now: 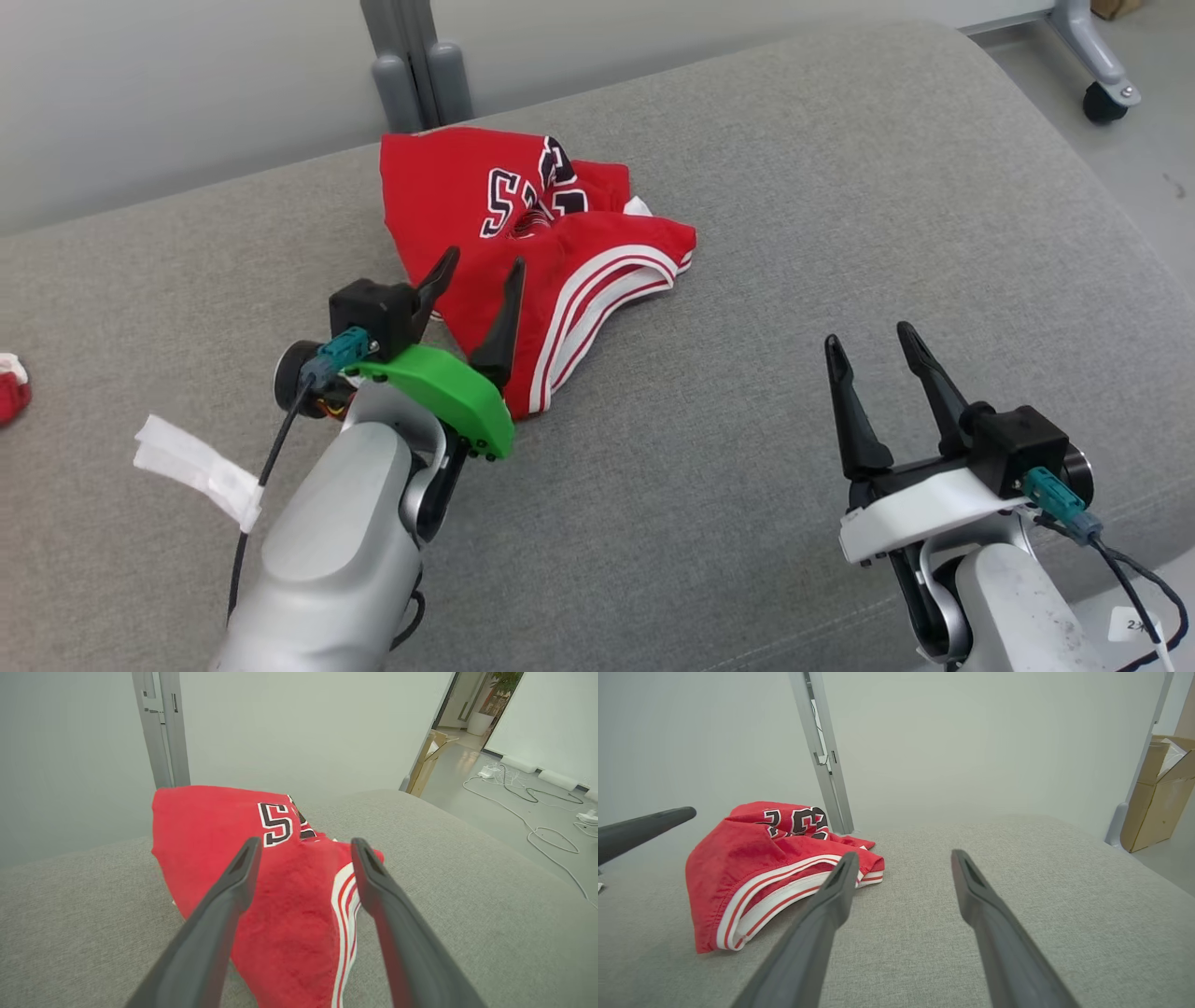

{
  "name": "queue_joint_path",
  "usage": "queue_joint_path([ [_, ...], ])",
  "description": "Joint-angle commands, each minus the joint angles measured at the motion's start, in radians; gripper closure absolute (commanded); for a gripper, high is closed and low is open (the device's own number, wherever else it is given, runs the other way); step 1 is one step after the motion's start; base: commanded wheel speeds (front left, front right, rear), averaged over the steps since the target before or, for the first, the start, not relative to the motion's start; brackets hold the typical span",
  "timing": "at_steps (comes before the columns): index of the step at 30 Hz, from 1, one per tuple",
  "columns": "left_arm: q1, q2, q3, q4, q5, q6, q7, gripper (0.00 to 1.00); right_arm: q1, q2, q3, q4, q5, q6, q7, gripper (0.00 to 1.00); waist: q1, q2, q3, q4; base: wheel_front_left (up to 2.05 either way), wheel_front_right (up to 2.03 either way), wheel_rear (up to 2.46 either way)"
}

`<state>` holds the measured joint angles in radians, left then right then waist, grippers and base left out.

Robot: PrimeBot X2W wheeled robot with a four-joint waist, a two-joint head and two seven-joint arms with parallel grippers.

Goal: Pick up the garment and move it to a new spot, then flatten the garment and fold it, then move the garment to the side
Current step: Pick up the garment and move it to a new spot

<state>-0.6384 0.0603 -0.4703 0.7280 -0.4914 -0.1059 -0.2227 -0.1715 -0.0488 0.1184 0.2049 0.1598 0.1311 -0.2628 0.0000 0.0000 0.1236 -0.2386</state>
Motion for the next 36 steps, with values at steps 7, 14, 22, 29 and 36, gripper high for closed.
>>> queue_joint_path([
  [7,0.202,0.075,0.139,-0.259,0.006,0.032,-0.042,0.0,0.034,-0.003,-0.019,-0.002,-0.021,-0.001,-0.003,0.0,0.0,0.0,-0.063,0.087,0.0,0.0,0.0],
  [14,0.456,0.099,0.266,-0.51,0.094,0.082,-0.042,0.0,0.063,-0.003,-0.049,0.0,-0.037,-0.001,-0.003,0.0,0.0,0.0,-0.101,0.158,0.0,0.0,0.0],
  [22,0.623,0.086,0.357,-0.615,0.128,0.086,-0.042,0.0,0.083,-0.003,-0.054,0.005,-0.032,-0.001,-0.003,0.0,0.0,0.0,-0.121,0.229,0.0,0.0,0.0],
  [29,0.696,0.061,0.39,-0.654,0.16,0.067,-0.042,0.0,0.092,-0.003,-0.06,0.018,-0.02,-0.001,-0.003,0.0,0.0,0.0,-0.122,0.261,0.0,0.0,0.0],
  [36,0.702,0.047,0.407,-0.655,0.174,0.053,-0.042,0.0,0.093,-0.003,-0.067,0.029,-0.016,-0.001,-0.003,0.0,0.0,0.0,-0.111,0.269,0.0,0.0,0.0],
])
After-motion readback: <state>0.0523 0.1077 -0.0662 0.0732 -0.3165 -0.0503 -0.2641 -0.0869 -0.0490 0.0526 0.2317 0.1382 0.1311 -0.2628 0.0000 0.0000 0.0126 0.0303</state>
